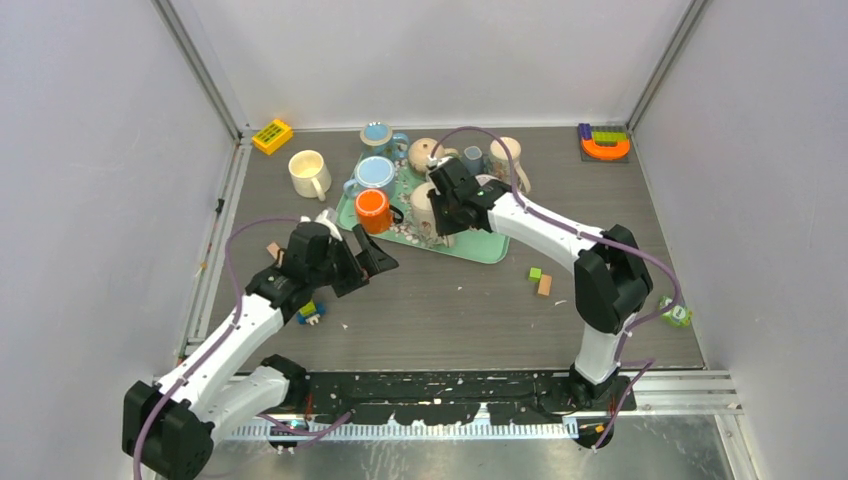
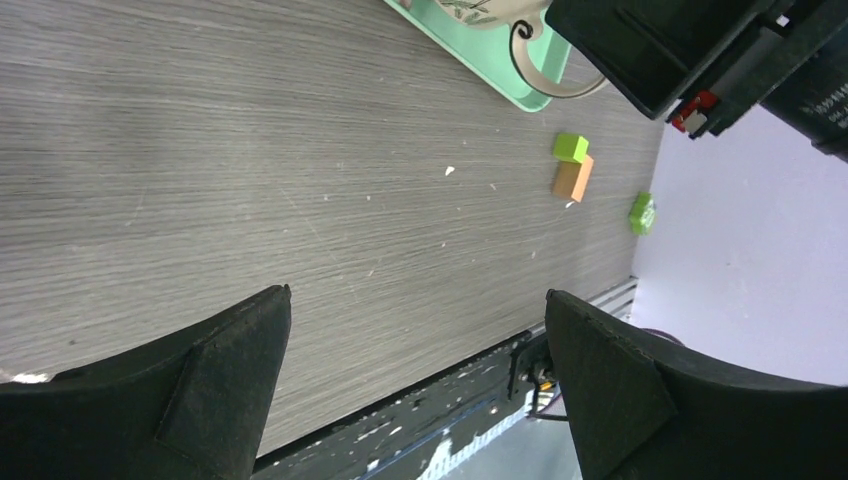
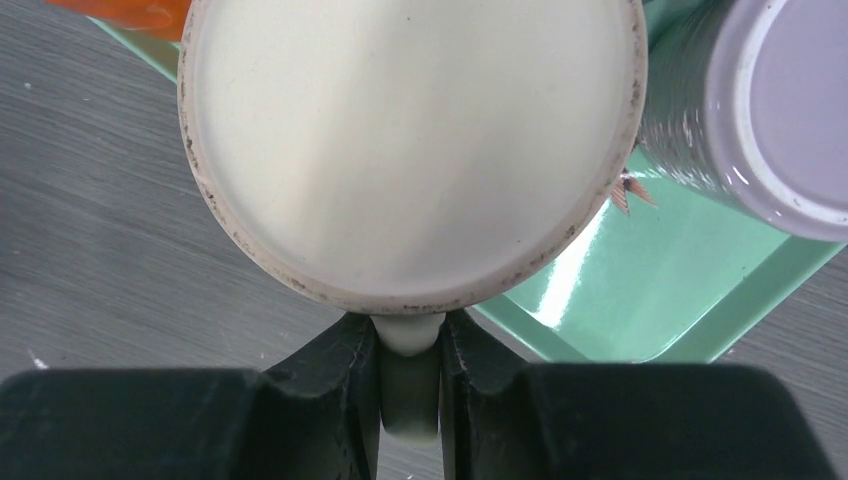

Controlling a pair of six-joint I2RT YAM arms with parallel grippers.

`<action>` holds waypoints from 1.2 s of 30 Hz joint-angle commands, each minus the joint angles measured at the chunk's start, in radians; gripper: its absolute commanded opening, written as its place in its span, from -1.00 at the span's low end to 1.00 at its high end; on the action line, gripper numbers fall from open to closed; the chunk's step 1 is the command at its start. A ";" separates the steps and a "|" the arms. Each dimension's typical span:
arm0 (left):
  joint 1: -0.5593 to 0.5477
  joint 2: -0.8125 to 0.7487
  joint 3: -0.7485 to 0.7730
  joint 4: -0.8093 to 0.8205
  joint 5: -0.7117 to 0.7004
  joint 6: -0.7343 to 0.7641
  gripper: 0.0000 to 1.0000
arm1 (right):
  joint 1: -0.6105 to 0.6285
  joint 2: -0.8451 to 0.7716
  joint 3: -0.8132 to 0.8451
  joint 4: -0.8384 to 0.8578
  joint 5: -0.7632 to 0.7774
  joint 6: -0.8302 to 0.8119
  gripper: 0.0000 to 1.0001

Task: Turn the mug right side up
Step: Pick up the cup from the tray.

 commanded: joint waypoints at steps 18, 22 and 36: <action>0.047 0.167 -0.093 0.752 0.200 -0.447 0.67 | 0.018 -0.338 -0.124 0.525 -0.177 0.544 -0.99; 0.066 0.204 -0.105 0.887 0.213 -0.520 0.48 | 0.019 -0.343 -0.152 0.631 -0.178 0.630 -0.99; 0.092 0.317 -0.131 1.164 0.240 -0.732 0.05 | 0.022 -0.372 -0.275 0.914 -0.165 0.851 -0.99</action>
